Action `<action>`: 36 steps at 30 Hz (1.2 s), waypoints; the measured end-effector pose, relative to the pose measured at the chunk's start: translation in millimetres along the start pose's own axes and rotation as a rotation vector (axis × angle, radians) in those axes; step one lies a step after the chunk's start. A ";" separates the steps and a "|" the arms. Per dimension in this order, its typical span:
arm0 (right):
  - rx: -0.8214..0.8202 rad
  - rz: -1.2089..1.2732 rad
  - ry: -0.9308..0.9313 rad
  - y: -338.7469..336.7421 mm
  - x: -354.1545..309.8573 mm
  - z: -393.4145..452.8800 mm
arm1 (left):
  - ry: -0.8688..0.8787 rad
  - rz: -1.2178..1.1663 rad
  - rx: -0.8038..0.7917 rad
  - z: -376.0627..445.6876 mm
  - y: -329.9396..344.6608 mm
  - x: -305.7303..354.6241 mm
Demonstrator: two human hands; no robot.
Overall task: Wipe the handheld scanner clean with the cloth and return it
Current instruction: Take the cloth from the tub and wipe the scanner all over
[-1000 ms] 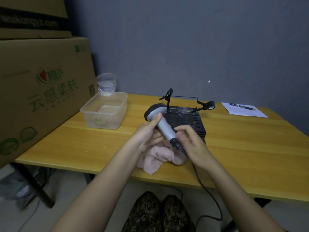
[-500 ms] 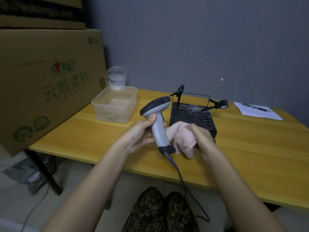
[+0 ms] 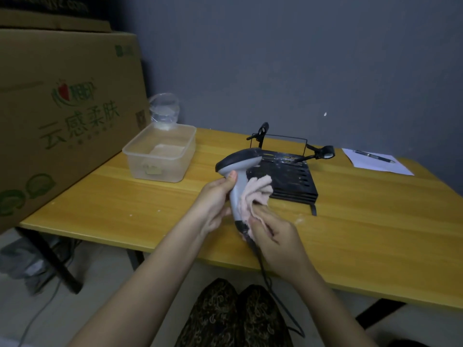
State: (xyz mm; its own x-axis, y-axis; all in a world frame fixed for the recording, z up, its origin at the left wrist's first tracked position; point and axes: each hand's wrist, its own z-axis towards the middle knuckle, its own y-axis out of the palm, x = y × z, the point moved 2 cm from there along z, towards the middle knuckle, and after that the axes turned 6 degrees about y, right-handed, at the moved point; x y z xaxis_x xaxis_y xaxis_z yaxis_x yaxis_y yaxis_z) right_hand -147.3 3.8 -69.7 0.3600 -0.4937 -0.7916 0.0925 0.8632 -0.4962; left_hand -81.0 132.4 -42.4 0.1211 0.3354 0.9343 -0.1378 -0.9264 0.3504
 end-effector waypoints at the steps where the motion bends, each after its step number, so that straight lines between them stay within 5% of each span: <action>1: -0.011 -0.030 -0.005 -2.5 1.4 -1.4 | -0.003 0.001 0.004 1.1 0.6 -0.7; 13: 0.046 -0.131 -0.033 -21.8 -2.4 1.4 | 0.015 0.030 0.048 8.5 13.6 2.3; 24: 0.118 0.137 0.310 -18.3 -7.7 32.5 | 0.136 -0.074 -0.083 -2.2 48.9 5.4; 32: -0.042 0.203 0.228 -14.8 7.7 10.4 | 0.043 -0.177 -0.004 7.6 35.9 8.9; 36: 0.049 0.246 0.216 -24.0 8.2 7.9 | 0.018 -0.240 -0.076 2.0 47.6 8.3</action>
State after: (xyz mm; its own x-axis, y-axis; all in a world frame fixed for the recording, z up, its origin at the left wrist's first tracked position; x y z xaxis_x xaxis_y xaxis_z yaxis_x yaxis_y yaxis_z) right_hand -139.2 -20.0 -61.5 0.1726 -0.2757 -0.9456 0.0737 0.9609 -0.2667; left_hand -84.6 90.8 -18.1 0.1413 0.5479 0.8245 -0.1805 -0.8047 0.5656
